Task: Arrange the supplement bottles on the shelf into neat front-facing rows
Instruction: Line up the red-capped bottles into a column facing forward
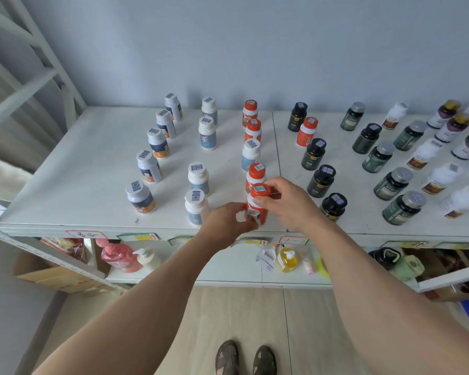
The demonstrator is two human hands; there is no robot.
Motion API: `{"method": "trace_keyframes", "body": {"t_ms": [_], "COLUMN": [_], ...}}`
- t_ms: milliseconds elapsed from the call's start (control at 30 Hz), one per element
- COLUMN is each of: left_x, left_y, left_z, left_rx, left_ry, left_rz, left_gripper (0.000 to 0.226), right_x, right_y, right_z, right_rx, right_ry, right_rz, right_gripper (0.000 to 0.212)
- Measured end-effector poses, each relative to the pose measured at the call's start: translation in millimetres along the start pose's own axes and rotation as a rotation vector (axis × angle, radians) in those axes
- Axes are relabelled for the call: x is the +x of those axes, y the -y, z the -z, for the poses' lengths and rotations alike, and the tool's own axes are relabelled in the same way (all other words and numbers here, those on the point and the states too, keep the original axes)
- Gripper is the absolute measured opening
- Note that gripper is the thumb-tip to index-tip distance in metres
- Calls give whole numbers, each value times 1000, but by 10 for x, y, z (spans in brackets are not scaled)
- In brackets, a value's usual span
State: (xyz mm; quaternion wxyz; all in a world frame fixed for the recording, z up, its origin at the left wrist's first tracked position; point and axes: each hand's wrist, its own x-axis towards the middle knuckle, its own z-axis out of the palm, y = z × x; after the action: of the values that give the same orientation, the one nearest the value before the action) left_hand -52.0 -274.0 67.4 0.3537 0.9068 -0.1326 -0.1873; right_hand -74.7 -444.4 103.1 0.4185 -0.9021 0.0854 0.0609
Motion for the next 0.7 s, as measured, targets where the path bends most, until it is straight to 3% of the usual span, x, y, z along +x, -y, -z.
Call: {"method": "trace_keyframes", "body": {"t_ms": [233, 500, 700], "left_x": [47, 51, 56], "left_y": [-104, -136, -160], "left_z": [191, 206, 177], "left_rx": [-121, -94, 271], "left_ry": [123, 133, 26], "left_rz": [14, 21, -63], "left_gripper": [44, 47, 60], "right_x": [-14, -1, 18], "right_y": [145, 152, 48], "right_z": [177, 199, 124], "right_rx": [-3, -19, -16], "right_ry": [-47, -18, 19], "right_rz": [22, 17, 29], "right_gripper": [52, 54, 47]}}
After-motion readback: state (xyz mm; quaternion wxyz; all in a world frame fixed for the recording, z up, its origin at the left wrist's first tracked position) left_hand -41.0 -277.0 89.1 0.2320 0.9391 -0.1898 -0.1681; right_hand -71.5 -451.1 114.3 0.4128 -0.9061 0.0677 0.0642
